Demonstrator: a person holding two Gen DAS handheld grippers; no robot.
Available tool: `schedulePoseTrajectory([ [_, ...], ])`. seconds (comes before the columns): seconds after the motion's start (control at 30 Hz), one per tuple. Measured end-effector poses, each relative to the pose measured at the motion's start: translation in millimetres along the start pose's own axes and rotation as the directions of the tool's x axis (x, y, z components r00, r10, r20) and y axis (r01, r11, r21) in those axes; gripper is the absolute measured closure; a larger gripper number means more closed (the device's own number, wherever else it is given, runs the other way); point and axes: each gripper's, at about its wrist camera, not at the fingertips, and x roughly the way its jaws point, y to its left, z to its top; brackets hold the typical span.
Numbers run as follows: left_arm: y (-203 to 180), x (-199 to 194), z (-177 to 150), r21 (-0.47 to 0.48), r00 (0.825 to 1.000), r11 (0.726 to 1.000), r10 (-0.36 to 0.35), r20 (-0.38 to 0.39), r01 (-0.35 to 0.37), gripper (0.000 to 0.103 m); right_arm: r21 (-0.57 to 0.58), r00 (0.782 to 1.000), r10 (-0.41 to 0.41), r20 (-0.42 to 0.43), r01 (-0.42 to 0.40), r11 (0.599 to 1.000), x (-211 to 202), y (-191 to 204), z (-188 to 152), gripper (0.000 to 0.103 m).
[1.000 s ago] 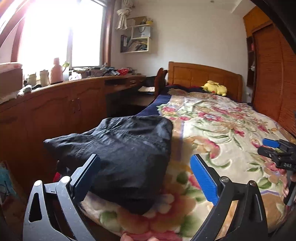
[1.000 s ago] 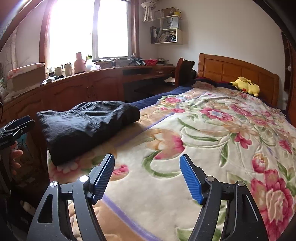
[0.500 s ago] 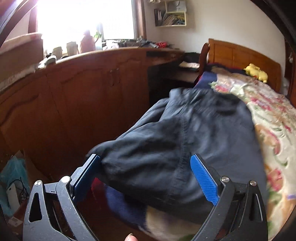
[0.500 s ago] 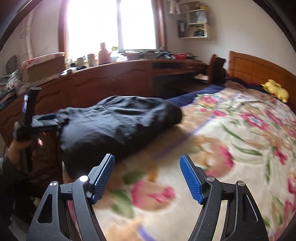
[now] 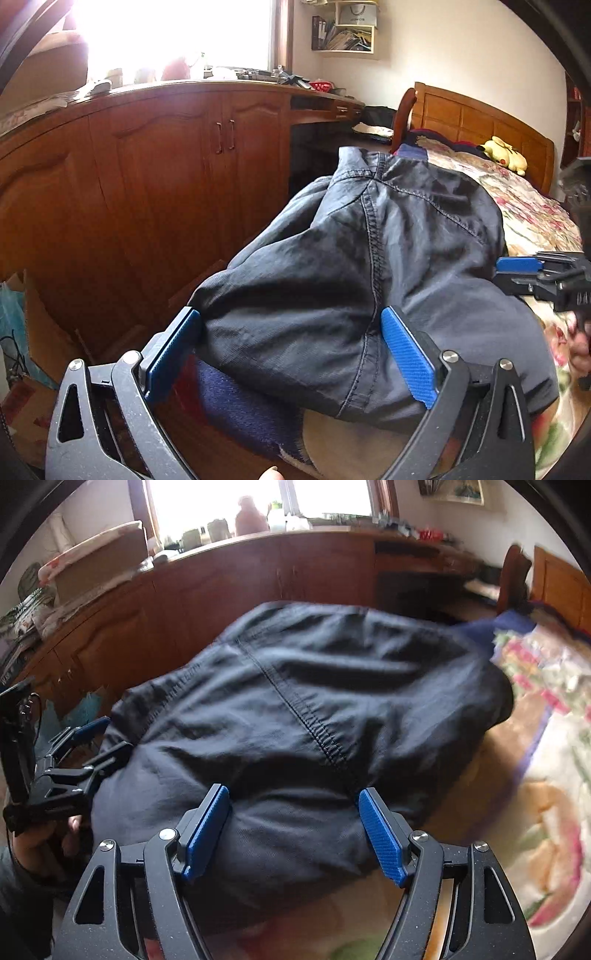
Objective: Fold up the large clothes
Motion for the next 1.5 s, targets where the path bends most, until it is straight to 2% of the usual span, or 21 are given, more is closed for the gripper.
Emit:
schedulePoseTrajectory([
  [0.03, 1.6, 0.6, 1.6, 0.0, 1.0, 1.0, -0.003, 0.001, 0.003, 0.005, 0.008, 1.0, 0.006, -0.004, -0.006, 1.0, -1.6, -5.6, 1.7, 0.028],
  [0.13, 2.0, -0.2, 2.6, 0.006, 1.0, 1.0, -0.004, 0.002, 0.004, 0.005, -0.029, 0.991, -0.121, 0.055, 0.122, 0.992, -14.8, -15.3, 13.4, 0.028],
  [0.2, 1.8, 0.9, 3.6, 0.012, 1.0, 1.0, -0.011, 0.005, 0.01, 0.005, 0.003, 0.981, -0.172, 0.087, 0.173, 0.985, -18.1, -28.2, 23.2, 0.028],
  [0.3, 2.8, 2.7, 4.1, 0.02, 1.0, 1.0, -0.016, 0.01, 0.016, 0.004, 0.022, 0.953, -0.285, 0.098, 0.285, 0.958, -10.1, -43.9, 34.1, 0.028],
  [0.37, 3.0, 3.4, 4.2, 0.024, 1.0, 0.999, -0.021, 0.014, 0.021, 0.004, 0.032, 0.924, -0.374, 0.075, 0.373, 0.927, 2.7, -55.5, 33.8, 0.028],
  [0.47, 1.4, 2.5, 4.1, 0.028, 0.999, 0.999, -0.024, 0.029, 0.024, 0.004, 0.063, 0.948, -0.318, 0.022, 0.316, 0.947, 23.1, -68.0, 28.4, 0.028],
  [0.53, 1.4, 0.7, 4.0, 0.028, 0.999, 0.999, -0.021, 0.035, 0.02, 0.004, 0.086, 0.955, -0.297, 0.004, 0.296, 0.951, 28.0, -73.9, 29.2, 0.028],
  [0.7, -0.4, -10.9, 3.6, 0.035, 0.998, 0.999, -0.002, 0.057, -0.001, 0.004, 0.066, 0.937, -0.349, 0.027, 0.347, 0.936, 13.8, -55.3, 26.0, 0.028],
  [0.83, -7.8, -31.8, 5.3, 0.046, 0.996, 0.999, 0.001, 0.085, -0.005, 0.004, 0.068, 0.933, -0.35, 0.086, 0.345, 0.936, -10.1, -34.1, 1.0, 0.028],
  [1.0, -29.7, -61.2, 4.8, 0.107, 0.99, 0.994, 0.008, 0.137, -0.023, 0.004, 0.08, 0.936, -0.327, 0.134, 0.318, 0.945, -58.3, -26.8, -37.8, 0.028],
  [1.2, -63.3, -89.4, 5.7, 0.131, 0.985, 0.991, -0.051, 0.167, 0.029, 0.004, 0.07, 0.915, -0.346, 0.209, 0.339, 0.938, -129.9, -19.2, -76.7, 0.028],
  [1.37, -100.9, -106.2, 5.6, 0.154, 0.976, 0.985, -0.11, 0.188, 0.081, 0.001, 0.085, 0.89, -0.391, 0.235, 0.382, 0.92, -179.7, -19.5, -111.6, 0.021],
  [1.5, -132.1, -112.7, 4.0, 0.174, 0.971, 0.978, -0.15, 0.187, 0.118, 0.001, 0.126, 0.873, -0.419, 0.248, 0.4, 0.908, -209.0, -21.6, -139.0, 0.021],
])
